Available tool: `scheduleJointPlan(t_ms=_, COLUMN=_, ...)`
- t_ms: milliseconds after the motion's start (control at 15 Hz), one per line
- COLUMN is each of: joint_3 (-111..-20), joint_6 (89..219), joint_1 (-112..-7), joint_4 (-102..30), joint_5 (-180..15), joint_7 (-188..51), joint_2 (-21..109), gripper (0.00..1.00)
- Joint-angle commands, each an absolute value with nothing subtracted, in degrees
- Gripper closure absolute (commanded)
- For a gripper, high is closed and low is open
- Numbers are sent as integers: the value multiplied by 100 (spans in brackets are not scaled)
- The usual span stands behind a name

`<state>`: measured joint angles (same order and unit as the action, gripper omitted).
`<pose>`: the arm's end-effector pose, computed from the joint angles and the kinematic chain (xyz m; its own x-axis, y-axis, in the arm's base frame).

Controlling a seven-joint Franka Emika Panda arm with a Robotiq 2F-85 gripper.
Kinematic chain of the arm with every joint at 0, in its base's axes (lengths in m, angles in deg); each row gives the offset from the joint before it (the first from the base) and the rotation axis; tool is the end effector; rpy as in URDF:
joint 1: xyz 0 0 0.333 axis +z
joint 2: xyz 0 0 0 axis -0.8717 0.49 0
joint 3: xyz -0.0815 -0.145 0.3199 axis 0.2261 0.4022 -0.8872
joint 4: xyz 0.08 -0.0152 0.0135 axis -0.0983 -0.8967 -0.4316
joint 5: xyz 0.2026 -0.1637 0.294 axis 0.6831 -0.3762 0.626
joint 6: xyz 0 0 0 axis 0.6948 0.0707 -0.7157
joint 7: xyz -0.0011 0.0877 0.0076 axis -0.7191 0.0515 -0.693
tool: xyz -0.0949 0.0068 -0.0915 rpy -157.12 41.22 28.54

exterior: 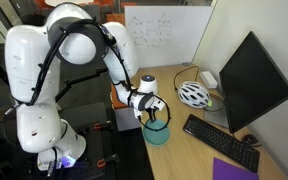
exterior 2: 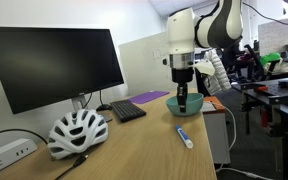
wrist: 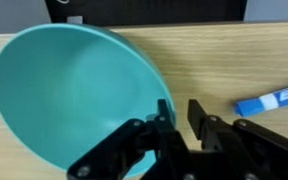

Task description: Move the bowl to the right

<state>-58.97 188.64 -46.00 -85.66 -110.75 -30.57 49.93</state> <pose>0.4832 0.0637 0.1609 0.9833 -0.1081 0.1464 -0.1280 -0.9826 0.1342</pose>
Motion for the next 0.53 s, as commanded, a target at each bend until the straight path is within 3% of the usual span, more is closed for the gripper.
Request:
scheduleJointPlan(t_ms=0, joint_3=-6156, joint_6=18438, joint_1=-4732, joint_4=-8653, joint_5=-10855, joint_7=-3285, joint_2=4604, gripper=39)
scheduleJointPlan(t_ms=333, joint_3=-6918, joint_6=16864, joint_1=-4961, joint_4=-8812, joint_5=-9367, joint_7=-4479, joint_2=3521, gripper=3)
scheduleJointPlan(t_ms=467, joint_3=-7062, joint_6=16291, joint_1=-4979, joint_4=-8721, joint_5=-8922, joint_7=-4848, joint_2=3158, gripper=0)
